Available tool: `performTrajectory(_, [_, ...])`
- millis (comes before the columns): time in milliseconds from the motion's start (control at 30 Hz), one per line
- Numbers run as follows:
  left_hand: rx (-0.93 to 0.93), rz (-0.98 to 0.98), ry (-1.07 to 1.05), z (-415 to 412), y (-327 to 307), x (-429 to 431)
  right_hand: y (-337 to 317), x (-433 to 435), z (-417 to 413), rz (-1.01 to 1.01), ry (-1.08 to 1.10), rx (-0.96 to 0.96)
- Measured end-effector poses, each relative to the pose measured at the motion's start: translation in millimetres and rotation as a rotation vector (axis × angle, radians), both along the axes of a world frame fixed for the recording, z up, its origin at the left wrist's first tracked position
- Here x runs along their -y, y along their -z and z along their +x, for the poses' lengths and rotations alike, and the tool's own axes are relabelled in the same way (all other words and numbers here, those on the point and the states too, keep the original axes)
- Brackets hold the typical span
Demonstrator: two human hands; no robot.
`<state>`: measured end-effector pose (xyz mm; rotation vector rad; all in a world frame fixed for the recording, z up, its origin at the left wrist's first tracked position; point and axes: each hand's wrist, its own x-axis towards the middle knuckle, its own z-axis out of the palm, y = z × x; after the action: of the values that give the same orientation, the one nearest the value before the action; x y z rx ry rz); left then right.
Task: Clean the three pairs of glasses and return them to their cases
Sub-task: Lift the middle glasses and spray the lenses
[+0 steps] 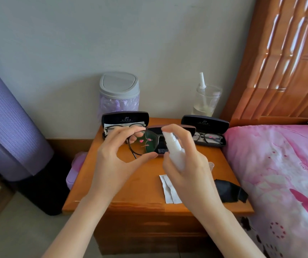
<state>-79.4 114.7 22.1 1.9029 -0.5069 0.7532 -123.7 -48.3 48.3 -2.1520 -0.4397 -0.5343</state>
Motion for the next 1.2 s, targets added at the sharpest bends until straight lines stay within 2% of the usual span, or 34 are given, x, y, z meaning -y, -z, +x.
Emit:
performTrajectory(167, [-0.003,-0.004,0.002,0,1,-1,6,-7,2,-0.054,-0.002,-0.039])
performTrajectory(467, [0.001,0.025,-0.006,0,1,-3,1,12,-2,0.145,0.050,0.109])
performTrajectory(633, [-0.013,0.027,0.004,0,2,-5,7,59,14,0.260,0.116,-0.046])
performTrajectory(867, [-0.030,0.002,0.016,1,3,-6,44,138,44,0.098,0.414,-0.221])
performTrajectory(1200, [-0.035,0.007,0.018,-1,3,-5,60,147,45,0.033,0.434,-0.348])
